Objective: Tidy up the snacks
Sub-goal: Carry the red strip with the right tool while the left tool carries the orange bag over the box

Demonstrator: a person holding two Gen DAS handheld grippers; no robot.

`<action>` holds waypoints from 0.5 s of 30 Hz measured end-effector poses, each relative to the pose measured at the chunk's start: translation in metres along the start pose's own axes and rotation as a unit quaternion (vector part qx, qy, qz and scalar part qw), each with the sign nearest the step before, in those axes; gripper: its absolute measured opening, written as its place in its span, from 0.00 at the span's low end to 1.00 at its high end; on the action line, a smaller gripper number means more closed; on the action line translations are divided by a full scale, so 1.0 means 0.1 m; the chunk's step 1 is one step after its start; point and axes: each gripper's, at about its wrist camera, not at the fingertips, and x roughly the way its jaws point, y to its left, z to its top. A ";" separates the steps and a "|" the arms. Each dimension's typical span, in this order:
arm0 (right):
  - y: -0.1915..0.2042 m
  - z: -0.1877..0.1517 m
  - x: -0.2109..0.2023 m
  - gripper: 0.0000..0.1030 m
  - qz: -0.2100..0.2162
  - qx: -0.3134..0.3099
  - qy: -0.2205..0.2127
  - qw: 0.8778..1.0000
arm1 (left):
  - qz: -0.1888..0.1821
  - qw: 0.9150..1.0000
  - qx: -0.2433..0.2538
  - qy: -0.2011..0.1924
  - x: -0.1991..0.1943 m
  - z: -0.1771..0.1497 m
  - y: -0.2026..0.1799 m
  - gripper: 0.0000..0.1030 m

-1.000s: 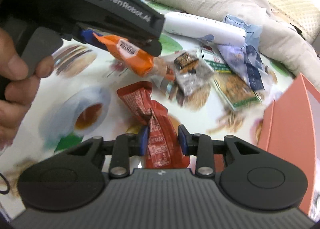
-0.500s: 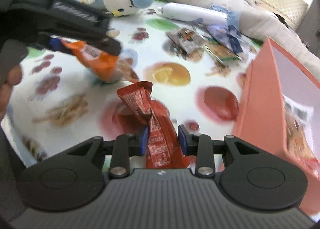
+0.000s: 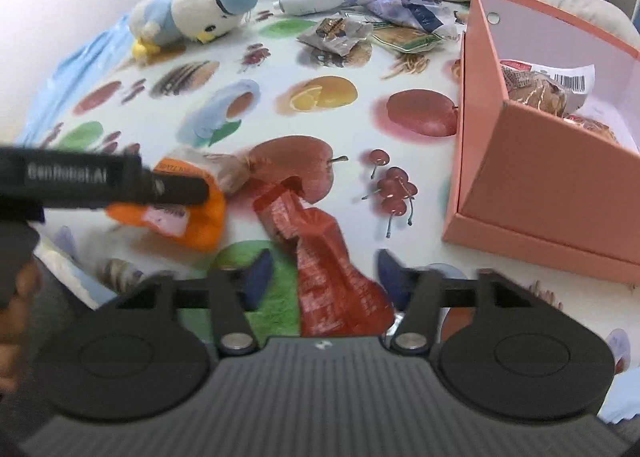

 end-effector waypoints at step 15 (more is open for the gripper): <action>0.02 0.05 0.01 0.76 0.006 -0.068 -0.036 0.997 | 0.014 1.000 -0.019 -0.002 0.03 0.10 -0.04 0.91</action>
